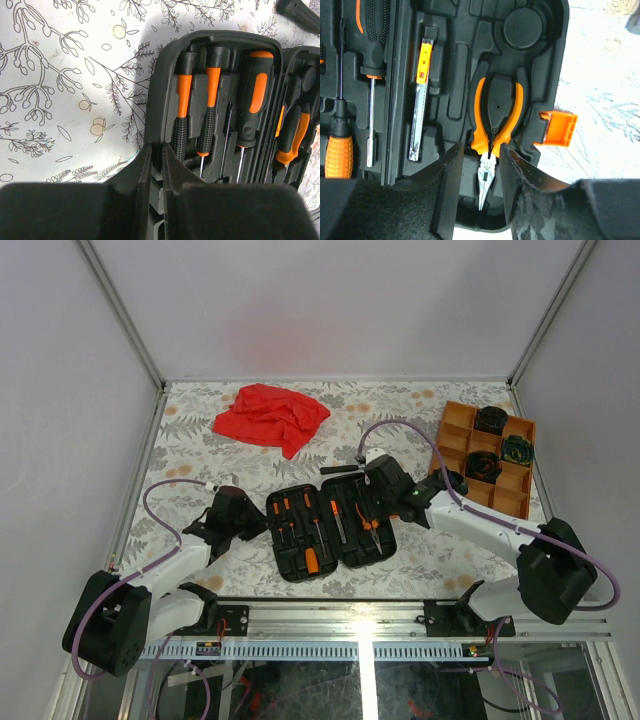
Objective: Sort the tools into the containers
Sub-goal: Adjust the utility knife in the storage box, then pick up the hammer at the center of the board.
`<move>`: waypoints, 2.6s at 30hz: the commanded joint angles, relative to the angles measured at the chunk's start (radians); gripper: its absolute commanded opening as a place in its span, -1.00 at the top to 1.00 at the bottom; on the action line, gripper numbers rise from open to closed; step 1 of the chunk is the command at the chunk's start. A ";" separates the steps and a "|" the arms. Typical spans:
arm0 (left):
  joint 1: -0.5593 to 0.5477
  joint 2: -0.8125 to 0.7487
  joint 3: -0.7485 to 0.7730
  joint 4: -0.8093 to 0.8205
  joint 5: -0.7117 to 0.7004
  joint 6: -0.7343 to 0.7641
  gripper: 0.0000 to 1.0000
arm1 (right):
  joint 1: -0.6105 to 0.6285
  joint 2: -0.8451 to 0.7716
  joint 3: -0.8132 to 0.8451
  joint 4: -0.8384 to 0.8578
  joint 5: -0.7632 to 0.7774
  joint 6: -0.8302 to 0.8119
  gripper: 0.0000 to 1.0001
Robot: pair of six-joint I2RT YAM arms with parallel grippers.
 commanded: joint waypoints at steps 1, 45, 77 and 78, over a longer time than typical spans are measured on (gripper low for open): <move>0.006 0.004 0.005 -0.033 -0.029 0.009 1.00 | -0.005 0.049 0.043 0.063 -0.034 -0.034 0.20; 0.006 0.019 0.027 -0.040 -0.020 0.038 1.00 | -0.005 0.218 0.112 0.053 0.020 0.002 0.48; 0.006 -0.101 0.222 -0.289 -0.055 0.139 -0.09 | -0.397 0.457 0.450 -0.043 -0.017 -0.182 -0.15; 0.006 -0.105 0.226 -0.296 -0.058 0.140 -0.11 | -0.401 0.477 0.460 -0.049 -0.031 -0.184 -0.15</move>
